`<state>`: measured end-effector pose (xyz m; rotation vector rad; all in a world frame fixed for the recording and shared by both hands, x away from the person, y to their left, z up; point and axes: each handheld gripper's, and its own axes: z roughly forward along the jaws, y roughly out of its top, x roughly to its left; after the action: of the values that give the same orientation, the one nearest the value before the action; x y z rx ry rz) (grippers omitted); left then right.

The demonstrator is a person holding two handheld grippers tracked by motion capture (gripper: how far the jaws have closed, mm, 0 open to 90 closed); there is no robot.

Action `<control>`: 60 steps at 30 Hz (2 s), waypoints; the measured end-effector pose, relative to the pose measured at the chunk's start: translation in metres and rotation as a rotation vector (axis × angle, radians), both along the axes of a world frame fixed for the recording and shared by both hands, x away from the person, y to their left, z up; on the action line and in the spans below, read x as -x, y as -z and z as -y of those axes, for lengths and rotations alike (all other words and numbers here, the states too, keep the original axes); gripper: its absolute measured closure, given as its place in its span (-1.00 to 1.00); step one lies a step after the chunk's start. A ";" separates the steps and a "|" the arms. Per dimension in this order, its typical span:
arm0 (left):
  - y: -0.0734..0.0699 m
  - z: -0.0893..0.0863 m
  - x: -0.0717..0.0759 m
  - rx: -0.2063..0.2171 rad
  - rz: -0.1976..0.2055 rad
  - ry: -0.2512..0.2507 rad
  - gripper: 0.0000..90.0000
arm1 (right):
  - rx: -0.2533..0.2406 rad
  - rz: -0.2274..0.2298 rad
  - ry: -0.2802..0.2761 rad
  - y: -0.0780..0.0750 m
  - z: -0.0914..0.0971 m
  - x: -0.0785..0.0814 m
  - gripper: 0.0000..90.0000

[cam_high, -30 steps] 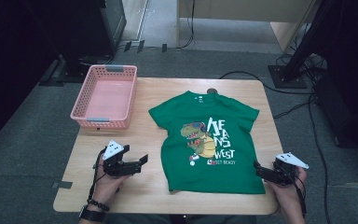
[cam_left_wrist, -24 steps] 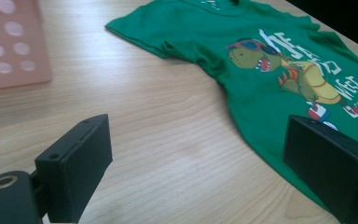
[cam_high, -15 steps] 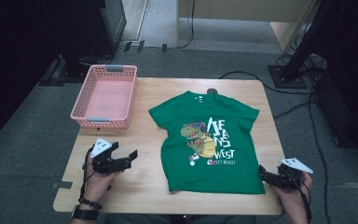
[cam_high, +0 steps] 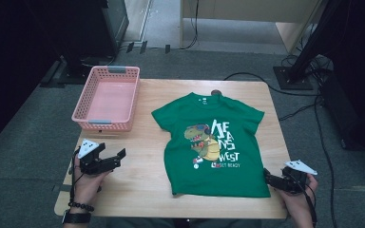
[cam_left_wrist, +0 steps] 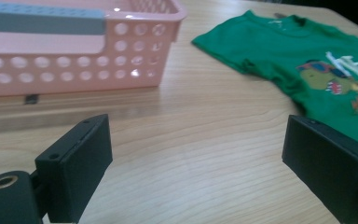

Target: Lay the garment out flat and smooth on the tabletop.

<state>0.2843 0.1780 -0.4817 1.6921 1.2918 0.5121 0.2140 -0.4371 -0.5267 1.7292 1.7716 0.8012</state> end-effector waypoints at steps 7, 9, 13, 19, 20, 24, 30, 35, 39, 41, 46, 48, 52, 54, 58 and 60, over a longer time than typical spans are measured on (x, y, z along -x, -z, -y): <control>0.007 -0.011 0.001 -0.042 -0.021 -0.042 -0.81 | 0.000 0.000 0.000 0.000 0.000 0.000 -0.81; 0.010 -0.014 0.002 -0.057 -0.026 -0.053 -0.81 | 0.000 0.000 0.000 0.000 0.000 0.000 -0.81; 0.016 -0.021 0.005 -0.057 -0.043 -0.079 -0.81 | 0.000 0.000 0.000 0.000 0.000 0.000 -0.81; 0.021 -0.028 0.008 -0.084 -0.052 -0.104 -0.81 | 0.000 0.000 -0.001 0.000 0.000 0.000 -0.81; 0.021 -0.029 0.009 -0.087 -0.055 -0.109 -0.81 | 0.000 0.000 -0.001 0.000 0.000 0.000 -0.81; 0.023 -0.035 0.011 -0.085 -0.060 -0.123 -0.81 | 0.000 0.000 -0.001 0.000 0.000 0.000 -0.81; 0.026 -0.042 0.015 -0.096 -0.070 -0.142 -0.81 | 0.000 0.000 -0.001 0.000 0.000 0.000 -0.81; 0.027 -0.045 0.017 -0.113 -0.072 -0.146 -0.81 | 0.000 0.000 -0.001 0.000 0.000 0.000 -0.81; 0.029 -0.048 0.018 -0.124 -0.077 -0.151 -0.81 | 0.000 0.000 -0.001 0.000 0.000 0.000 -0.81; 0.029 -0.051 0.019 -0.126 -0.081 -0.153 -0.81 | 0.001 0.001 -0.001 0.000 0.000 0.000 -0.81; 0.031 -0.056 0.022 -0.136 -0.086 -0.164 -0.81 | 0.000 0.001 0.000 0.000 0.000 -0.001 -0.81; 0.032 -0.058 0.022 -0.140 -0.089 -0.169 -0.81 | 0.000 0.000 -0.001 0.000 0.000 -0.001 -0.81; 0.032 -0.063 0.023 -0.155 -0.092 -0.175 -0.81 | 0.000 0.000 -0.001 0.000 0.000 -0.001 -0.81; 0.031 -0.067 0.024 -0.154 -0.091 -0.184 -0.81 | 0.000 0.000 -0.001 0.000 0.000 -0.001 -0.81; 0.030 -0.075 0.025 -0.144 -0.091 -0.200 -0.81 | 0.000 0.000 0.000 0.000 0.000 -0.001 -0.81; 0.029 -0.080 0.026 -0.142 -0.092 -0.204 -0.81 | 0.000 0.001 0.000 0.000 0.000 -0.001 -0.81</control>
<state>0.2588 0.2576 -0.5108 1.7261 1.5356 0.6660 0.2147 -0.4373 -0.5267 1.7282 1.7717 0.8014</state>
